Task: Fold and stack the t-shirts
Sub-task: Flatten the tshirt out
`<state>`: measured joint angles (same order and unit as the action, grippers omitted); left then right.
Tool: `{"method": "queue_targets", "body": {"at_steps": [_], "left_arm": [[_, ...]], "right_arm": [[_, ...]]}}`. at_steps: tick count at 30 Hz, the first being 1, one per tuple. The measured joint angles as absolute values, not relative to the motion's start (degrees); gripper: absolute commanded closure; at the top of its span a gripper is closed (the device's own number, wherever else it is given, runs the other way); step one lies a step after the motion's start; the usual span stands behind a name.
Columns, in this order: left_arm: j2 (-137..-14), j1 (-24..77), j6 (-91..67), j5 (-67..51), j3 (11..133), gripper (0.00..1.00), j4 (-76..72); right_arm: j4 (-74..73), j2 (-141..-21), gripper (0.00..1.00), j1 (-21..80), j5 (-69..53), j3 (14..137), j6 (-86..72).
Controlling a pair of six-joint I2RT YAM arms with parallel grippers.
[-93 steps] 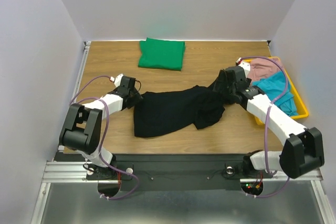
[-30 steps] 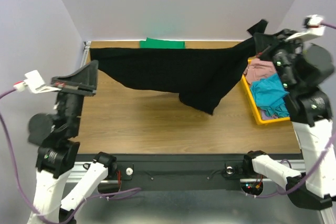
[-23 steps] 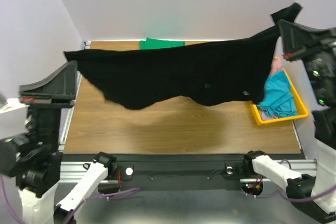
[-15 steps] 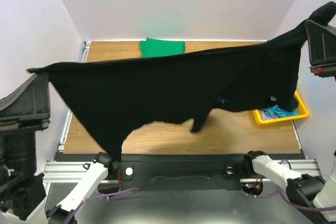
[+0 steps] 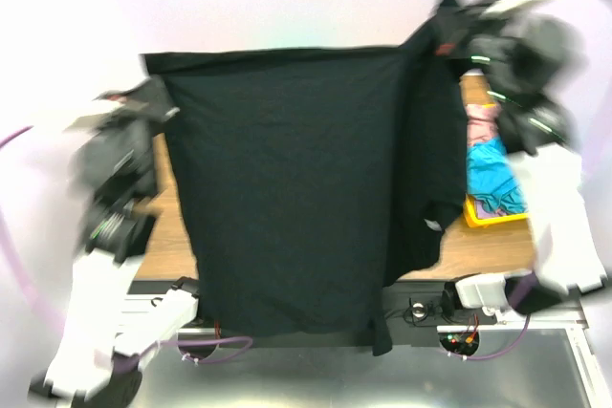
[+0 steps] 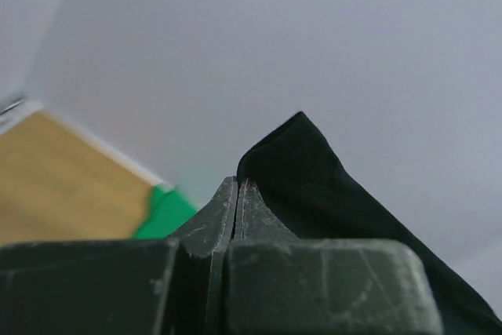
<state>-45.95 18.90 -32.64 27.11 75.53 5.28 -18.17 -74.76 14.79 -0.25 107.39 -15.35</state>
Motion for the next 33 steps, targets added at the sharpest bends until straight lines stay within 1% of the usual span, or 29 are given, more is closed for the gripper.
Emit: {"method": "queue_targets", "body": {"at_steps": [3,7,8,9,10,11,12,13,15,17,19,24,27,29,33], "left_arm": [[-54.1,17.1,-32.7,33.7,69.6,1.0,4.1],[-71.1,10.3,-33.8,34.5,64.2,1.0,2.6],[-74.9,8.4,-34.0,33.8,64.1,0.73,2.7],[-79.2,6.7,-34.4,33.0,64.2,0.73,2.4],[-82.8,5.1,-34.5,32.3,64.8,0.53,2.6],[-90.0,2.5,-35.0,31.0,68.4,0.44,5.3],[-93.3,1.3,-35.6,30.8,70.9,0.02,6.7],[-99.5,-0.7,-35.4,30.1,76.4,0.02,9.4],[-106.2,-2.9,-35.8,29.6,83.2,0.02,11.0],[-108.1,-4.2,-35.6,28.7,85.1,0.01,11.8],[-107.4,-4.5,-35.4,27.6,84.9,0.01,13.1],[-102.1,-3.8,-34.6,22.8,80.0,0.02,11.9],[-98.4,-3.5,-34.3,18.5,74.2,0.02,9.7],[-97.7,-3.5,-34.1,16.2,71.7,0.02,9.0],[-97.8,-3.5,-33.9,10.5,67.3,0.01,6.2]], "right_arm": [[-14.4,-82.5,1.0,14.8,1.0,98.7,-14.6],[-10.6,-94.4,0.98,14.8,0.6,86.7,-14.2],[-9.8,-97.0,0.87,14.8,0.3,85.5,-14.1],[-9.6,-98.7,0.72,14.8,0.1,85.1,-14.1],[-9.3,-101.8,0.52,14.9,-0.7,85.0,-14.2],[-8.8,-105.4,0.01,15.1,-1.5,85.9,-14.5],[-8.2,-108.7,0.0,15.2,-2.0,87.3,-13.8],[-7.6,-111.2,0.0,15.3,-2.5,88.4,-14.1],[-6.5,-114.2,0.0,15.2,-3.4,89.5,-13.9],[-6.3,-115.0,0.0,15.1,-3.9,89.3,-14.0],[-5.8,-114.1,0.0,15.0,-4.3,89.0,-14.5],[-4.5,-107.1,0.0,15.0,-3.4,83.6,-16.3],[-5.1,-103.8,0.01,15.0,-2.5,80.0,-17.2],[-5.6,-103.5,0.04,15.0,-2.6,78.7,-17.7],[-7.3,-106.5,0.04,15.1,-4.5,78.1,-18.4]]}}
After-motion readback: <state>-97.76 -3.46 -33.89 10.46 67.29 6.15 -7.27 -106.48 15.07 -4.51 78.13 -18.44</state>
